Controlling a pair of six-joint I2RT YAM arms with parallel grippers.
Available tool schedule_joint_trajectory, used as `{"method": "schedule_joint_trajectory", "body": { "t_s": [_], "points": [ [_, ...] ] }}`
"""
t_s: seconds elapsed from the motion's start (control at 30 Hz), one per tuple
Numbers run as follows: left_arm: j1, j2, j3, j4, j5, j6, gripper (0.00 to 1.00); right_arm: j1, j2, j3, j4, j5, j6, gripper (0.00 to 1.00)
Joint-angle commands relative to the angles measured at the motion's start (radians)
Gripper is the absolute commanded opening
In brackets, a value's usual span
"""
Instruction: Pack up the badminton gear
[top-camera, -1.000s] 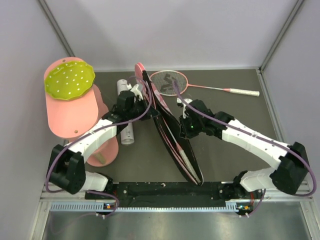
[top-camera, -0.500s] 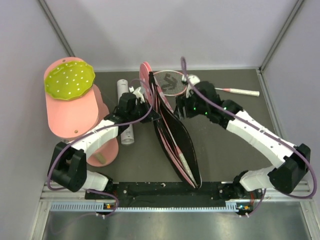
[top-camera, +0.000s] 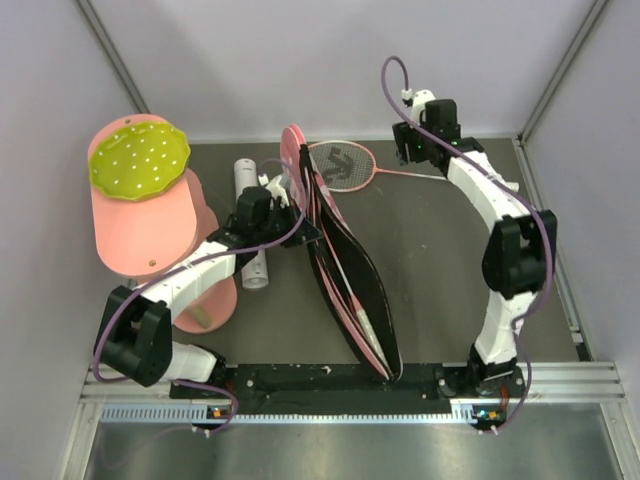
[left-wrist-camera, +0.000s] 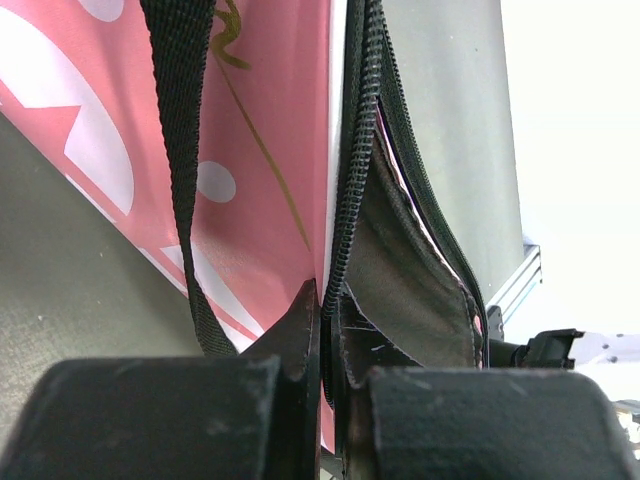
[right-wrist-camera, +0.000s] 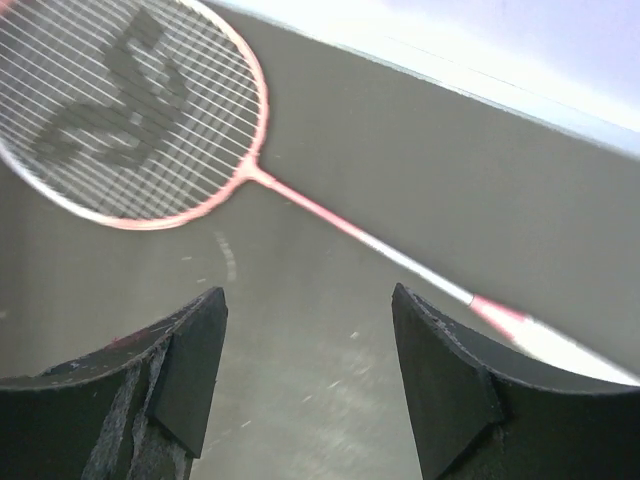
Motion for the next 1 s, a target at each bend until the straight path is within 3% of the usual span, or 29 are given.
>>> {"method": "schedule_joint_trajectory", "body": {
  "t_s": [0.0,0.1,0.23,0.37,0.67,0.83,0.87,0.93,0.97],
  "points": [
    [-0.004,-0.031,-0.005,0.051,0.047,0.005,0.00,-0.025,0.186,0.184,-0.041,-0.101,-0.302,0.67],
    [-0.004,-0.020,-0.012,0.052,0.053,0.002,0.00,-0.026,0.356,0.342,-0.086,-0.014,-0.372,0.81],
    [-0.004,-0.005,-0.016,0.063,0.069,-0.007,0.00,-0.045,0.532,0.555,-0.173,-0.050,-0.422,0.86],
    [-0.004,0.009,-0.011,0.063,0.079,-0.007,0.00,-0.075,0.648,0.623,-0.197,-0.144,-0.400,0.87],
    [-0.004,0.044,0.001,0.069,0.095,-0.015,0.00,-0.126,0.708,0.663,-0.338,-0.347,-0.343,0.86],
    [-0.004,0.040,0.003,0.071,0.093,-0.020,0.00,-0.125,0.647,0.561,-0.399,-0.284,-0.299,0.63],
    [-0.004,0.035,0.003,0.069,0.093,-0.020,0.00,-0.126,0.629,0.537,-0.397,-0.256,-0.285,0.52],
    [-0.004,0.027,0.004,0.063,0.095,-0.020,0.00,-0.125,0.580,0.473,-0.399,-0.229,-0.242,0.40],
    [-0.004,0.018,0.006,0.061,0.093,-0.020,0.00,-0.125,0.564,0.450,-0.399,-0.209,-0.227,0.28]
  ]
}}
